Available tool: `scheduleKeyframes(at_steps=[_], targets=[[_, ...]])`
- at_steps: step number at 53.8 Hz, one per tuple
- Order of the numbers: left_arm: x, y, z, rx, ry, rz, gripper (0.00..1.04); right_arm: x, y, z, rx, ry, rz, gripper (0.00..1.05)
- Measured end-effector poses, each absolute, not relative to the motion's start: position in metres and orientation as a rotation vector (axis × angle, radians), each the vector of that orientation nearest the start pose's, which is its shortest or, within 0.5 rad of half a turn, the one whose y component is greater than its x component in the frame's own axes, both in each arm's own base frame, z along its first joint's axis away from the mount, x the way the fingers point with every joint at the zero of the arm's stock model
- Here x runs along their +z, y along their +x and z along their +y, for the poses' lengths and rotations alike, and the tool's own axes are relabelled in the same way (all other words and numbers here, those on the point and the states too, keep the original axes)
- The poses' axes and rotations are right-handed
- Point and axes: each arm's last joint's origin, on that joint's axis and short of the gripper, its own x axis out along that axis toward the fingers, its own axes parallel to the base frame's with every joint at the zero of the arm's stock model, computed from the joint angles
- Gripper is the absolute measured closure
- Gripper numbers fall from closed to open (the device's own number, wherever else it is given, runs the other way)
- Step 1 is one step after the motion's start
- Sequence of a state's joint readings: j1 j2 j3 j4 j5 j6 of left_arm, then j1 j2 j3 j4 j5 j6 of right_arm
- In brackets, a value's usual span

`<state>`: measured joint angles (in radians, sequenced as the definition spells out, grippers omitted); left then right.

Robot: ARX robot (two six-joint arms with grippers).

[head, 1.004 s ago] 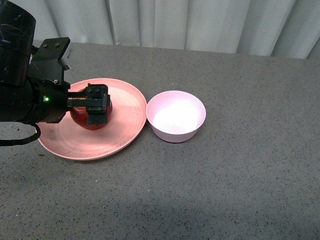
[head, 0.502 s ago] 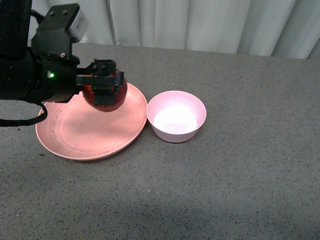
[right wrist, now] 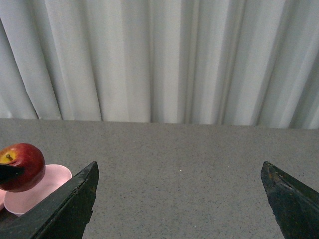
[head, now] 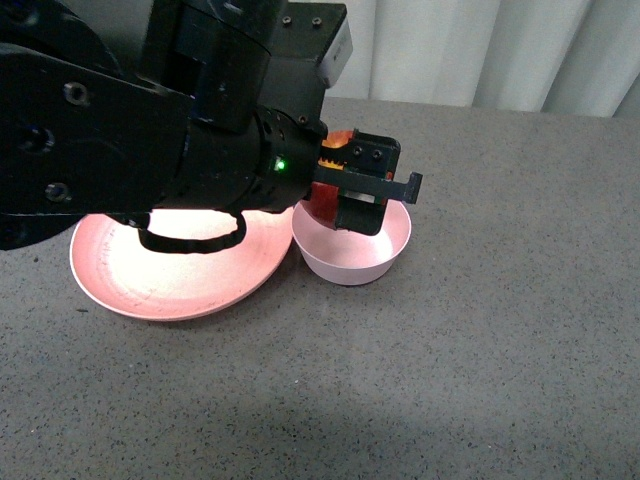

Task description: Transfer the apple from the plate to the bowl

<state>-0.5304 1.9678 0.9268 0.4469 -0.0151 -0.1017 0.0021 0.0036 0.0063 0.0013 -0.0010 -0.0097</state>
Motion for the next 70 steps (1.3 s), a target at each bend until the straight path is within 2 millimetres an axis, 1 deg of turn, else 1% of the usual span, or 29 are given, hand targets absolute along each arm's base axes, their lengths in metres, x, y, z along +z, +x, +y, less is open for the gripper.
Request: scheduleKeyframes(at_steps=[9, 15, 25, 38, 48, 49, 51, 55, 56, 58, 61, 64, 70], targets=[[0.098, 0.327, -0.199, -0.472, 0.078, 0.629, 0.38, 0.165, 0.098, 0.000, 0.003, -0.010, -0.004, 0.09], [0.089, 0.329, -0.201, -0.460, 0.085, 0.647, 0.38, 0.165, 0.098, 0.000, 0.003, -0.010, -0.004, 0.09], [0.074, 0.336, -0.206, -0.436, 0.082, 0.673, 0.39, 0.165, 0.098, 0.000, 0.003, -0.010, -0.004, 0.09], [0.069, 0.343, -0.207, -0.418, 0.068, 0.681, 0.39, 0.165, 0.098, 0.000, 0.003, -0.010, -0.004, 0.09], [0.067, 0.345, -0.205, -0.410, 0.068, 0.687, 0.39, 0.165, 0.098, 0.000, 0.003, -0.010, -0.004, 0.09], [0.067, 0.345, -0.205, -0.408, 0.068, 0.687, 0.37, 0.165, 0.098, 0.000, 0.003, -0.010, -0.004, 0.09], [0.067, 0.345, -0.204, -0.407, 0.069, 0.687, 0.29, 0.165, 0.098, 0.000, 0.003, -0.010, -0.004, 0.09], [0.068, 0.346, -0.203, -0.399, 0.073, 0.683, 0.16, 0.166, 0.098, 0.000, 0.003, -0.010, -0.004, 0.09], [0.069, 0.346, -0.203, -0.395, 0.073, 0.679, 0.11, 0.165, 0.098, 0.000, 0.003, -0.010, -0.004, 0.09], [0.070, 0.346, -0.203, -0.395, 0.071, 0.675, 0.05, 0.166, 0.098, 0.000, 0.003, -0.010, -0.004, 0.09], [0.075, 0.345, -0.202, -0.390, 0.065, 0.658, 0.07, 0.165, 0.098, 0.000, 0.003, -0.010, -0.004, 0.09], [0.085, 0.342, -0.199, -0.377, 0.061, 0.624, 0.07, 0.165, 0.098, 0.000, 0.003, -0.010, -0.004, 0.09], [0.105, 0.328, -0.188, -0.356, 0.044, 0.573, 0.07, 0.165, 0.098, 0.000, 0.003, -0.010, -0.004, 0.09]])
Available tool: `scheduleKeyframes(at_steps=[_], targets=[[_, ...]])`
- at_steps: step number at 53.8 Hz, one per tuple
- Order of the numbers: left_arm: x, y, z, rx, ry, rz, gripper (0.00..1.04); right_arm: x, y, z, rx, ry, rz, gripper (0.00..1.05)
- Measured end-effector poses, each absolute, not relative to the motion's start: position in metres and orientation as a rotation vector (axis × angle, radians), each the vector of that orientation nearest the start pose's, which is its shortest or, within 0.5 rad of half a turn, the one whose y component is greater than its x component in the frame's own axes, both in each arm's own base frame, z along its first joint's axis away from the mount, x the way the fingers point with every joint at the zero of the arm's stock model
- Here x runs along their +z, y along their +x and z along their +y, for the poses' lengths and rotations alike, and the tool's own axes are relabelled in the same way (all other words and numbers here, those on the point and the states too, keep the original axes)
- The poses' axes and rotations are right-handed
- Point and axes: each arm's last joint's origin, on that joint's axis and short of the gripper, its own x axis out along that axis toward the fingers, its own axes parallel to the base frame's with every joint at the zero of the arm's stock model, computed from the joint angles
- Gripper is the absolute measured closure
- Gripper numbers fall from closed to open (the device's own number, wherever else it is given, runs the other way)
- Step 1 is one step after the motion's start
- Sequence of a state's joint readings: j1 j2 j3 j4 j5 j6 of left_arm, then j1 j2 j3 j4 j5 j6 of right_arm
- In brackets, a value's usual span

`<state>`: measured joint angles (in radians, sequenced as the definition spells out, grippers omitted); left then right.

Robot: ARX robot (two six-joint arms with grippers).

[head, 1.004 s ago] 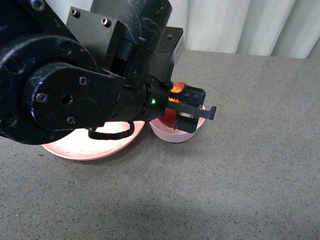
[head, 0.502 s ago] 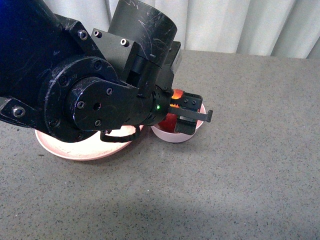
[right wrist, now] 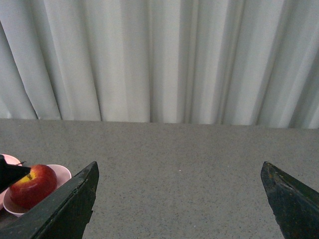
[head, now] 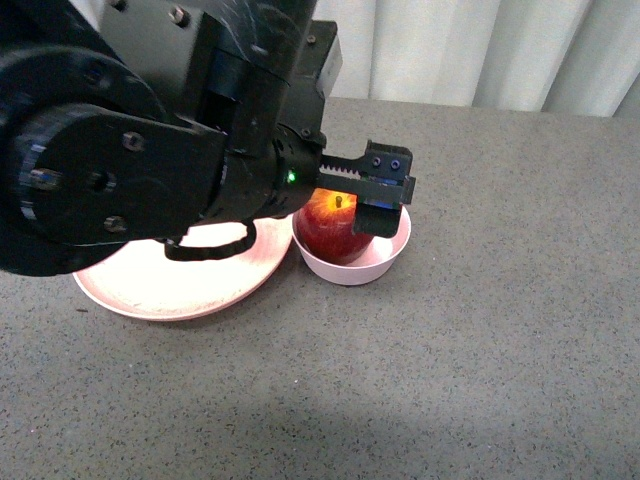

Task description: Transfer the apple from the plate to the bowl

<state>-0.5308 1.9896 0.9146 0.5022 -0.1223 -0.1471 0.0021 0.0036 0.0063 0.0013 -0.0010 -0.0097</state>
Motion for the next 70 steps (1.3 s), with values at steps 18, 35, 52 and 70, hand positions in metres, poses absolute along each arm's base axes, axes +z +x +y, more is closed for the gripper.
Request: scheduleKeyframes(at_steps=[18, 35, 52, 70], targets=[[0.122, 0.286, -0.149, -0.174, 0.092, 0.469, 0.09, 0.166, 0.098, 0.000, 0.003, -0.010, -0.004, 0.09], [0.144, 0.229, -0.072, -0.012, -0.018, -0.001, 0.68, 0.165, 0.098, 0.000, 0.002, -0.010, -0.004, 0.09], [0.150, 0.187, -0.034, -0.012, -0.005, 0.015, 1.01, 0.165, 0.098, 0.000, 0.003, -0.010, -0.004, 0.09], [0.163, 0.161, -0.017, -0.003, -0.006, 0.011, 1.01, 0.165, 0.098, 0.000, 0.003, -0.010, -0.004, 0.09]])
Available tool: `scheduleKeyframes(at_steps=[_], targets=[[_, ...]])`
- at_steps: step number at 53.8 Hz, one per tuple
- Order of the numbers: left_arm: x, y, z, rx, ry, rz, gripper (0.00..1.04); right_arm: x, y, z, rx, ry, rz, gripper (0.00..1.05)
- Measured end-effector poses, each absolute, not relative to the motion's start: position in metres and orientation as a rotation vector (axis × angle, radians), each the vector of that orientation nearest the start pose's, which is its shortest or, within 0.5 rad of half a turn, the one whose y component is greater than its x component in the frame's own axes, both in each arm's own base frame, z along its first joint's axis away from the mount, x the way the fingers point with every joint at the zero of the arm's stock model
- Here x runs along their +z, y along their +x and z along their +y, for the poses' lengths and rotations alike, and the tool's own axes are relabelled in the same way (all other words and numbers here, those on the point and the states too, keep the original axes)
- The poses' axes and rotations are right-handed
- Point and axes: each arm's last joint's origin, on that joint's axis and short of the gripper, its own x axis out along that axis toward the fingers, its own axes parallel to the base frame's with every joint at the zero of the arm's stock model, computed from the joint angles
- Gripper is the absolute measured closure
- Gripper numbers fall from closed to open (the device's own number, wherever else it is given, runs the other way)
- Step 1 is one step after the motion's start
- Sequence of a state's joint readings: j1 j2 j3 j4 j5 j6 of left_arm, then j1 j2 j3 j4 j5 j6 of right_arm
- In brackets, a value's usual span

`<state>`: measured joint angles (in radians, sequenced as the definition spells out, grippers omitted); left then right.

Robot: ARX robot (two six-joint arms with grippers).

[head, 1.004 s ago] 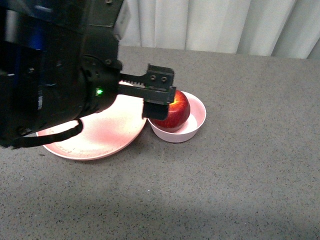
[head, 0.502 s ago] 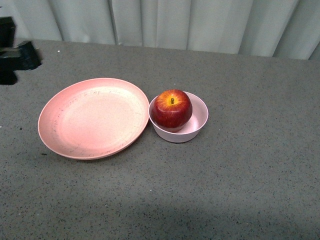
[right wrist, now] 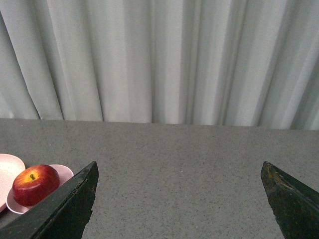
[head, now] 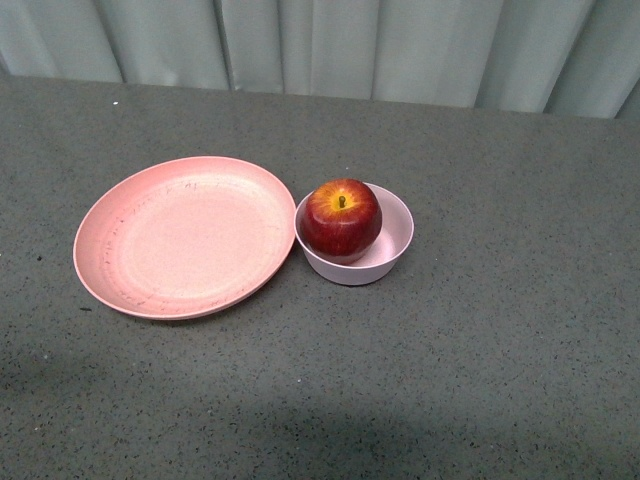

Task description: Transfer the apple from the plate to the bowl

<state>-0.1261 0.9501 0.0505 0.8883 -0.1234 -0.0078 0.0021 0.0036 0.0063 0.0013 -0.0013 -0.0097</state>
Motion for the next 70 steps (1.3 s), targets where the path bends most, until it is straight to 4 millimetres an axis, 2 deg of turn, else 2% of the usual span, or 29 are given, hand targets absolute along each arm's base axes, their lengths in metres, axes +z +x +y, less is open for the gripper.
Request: scheduleKeyframes(at_steps=[19, 70], targets=[[0.166, 0.143, 0.000, 0.006, -0.007, 0.002, 1.01, 0.165, 0.098, 0.000, 0.003, -0.010, -0.004, 0.09], [0.173, 0.111, 0.000, -0.001, -0.007, -0.023, 1.01, 0.165, 0.098, 0.000, 0.003, -0.010, -0.004, 0.09]])
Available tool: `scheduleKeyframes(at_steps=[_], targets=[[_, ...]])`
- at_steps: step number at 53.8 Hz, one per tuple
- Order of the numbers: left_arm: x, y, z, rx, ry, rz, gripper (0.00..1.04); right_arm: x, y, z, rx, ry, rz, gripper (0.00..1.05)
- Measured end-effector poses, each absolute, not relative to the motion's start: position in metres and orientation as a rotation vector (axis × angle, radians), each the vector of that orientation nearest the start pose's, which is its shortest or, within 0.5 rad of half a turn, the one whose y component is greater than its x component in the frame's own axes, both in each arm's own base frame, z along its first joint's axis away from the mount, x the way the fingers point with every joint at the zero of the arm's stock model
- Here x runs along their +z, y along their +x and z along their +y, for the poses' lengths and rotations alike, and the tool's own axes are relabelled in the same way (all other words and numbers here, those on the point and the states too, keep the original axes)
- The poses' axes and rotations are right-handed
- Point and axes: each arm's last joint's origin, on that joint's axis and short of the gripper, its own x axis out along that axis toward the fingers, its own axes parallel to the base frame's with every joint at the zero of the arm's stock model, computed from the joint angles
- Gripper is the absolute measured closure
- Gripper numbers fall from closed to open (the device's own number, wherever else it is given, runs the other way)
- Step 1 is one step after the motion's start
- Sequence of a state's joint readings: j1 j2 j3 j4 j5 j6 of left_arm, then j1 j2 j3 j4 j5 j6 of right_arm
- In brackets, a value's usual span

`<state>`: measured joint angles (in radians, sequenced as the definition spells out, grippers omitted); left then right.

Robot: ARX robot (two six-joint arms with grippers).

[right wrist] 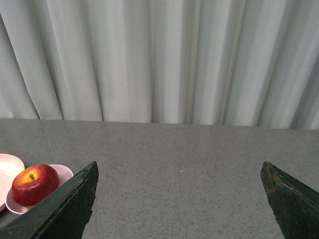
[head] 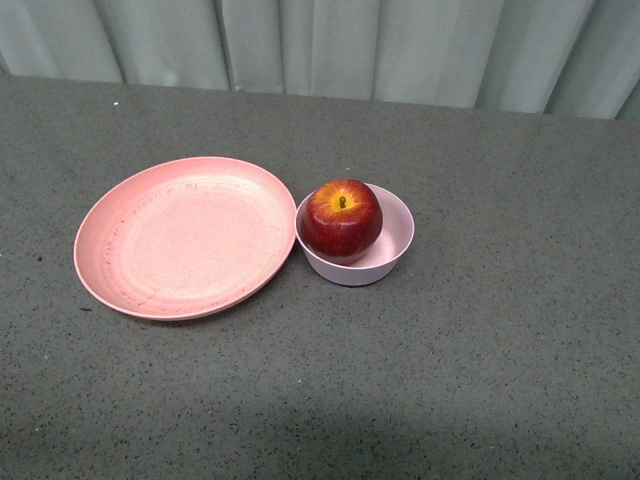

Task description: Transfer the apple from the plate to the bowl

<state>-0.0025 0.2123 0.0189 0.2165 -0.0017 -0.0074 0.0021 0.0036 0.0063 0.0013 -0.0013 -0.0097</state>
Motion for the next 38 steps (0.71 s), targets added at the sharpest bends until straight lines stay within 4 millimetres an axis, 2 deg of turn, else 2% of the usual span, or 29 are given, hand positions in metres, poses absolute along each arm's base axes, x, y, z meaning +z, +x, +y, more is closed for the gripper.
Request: scheduleKeyframes(at_steps=[8, 14, 26, 38], targets=[[0.173, 0.107, 0.000, -0.001, -0.007, -0.023, 1.01, 0.165, 0.098, 0.000, 0.003, -0.010, -0.004, 0.09], [0.170, 0.098, 0.000, -0.002, -0.007, -0.010, 1.01, 0.165, 0.098, 0.000, 0.003, -0.010, -0.004, 0.09], [0.170, 0.097, 0.000, -0.002, -0.008, -0.016, 1.01, 0.165, 0.098, 0.000, 0.003, -0.010, -0.004, 0.09], [0.170, 0.097, 0.000, -0.002, -0.007, -0.016, 0.64, 0.166, 0.098, 0.000, 0.003, -0.010, -0.004, 0.09]])
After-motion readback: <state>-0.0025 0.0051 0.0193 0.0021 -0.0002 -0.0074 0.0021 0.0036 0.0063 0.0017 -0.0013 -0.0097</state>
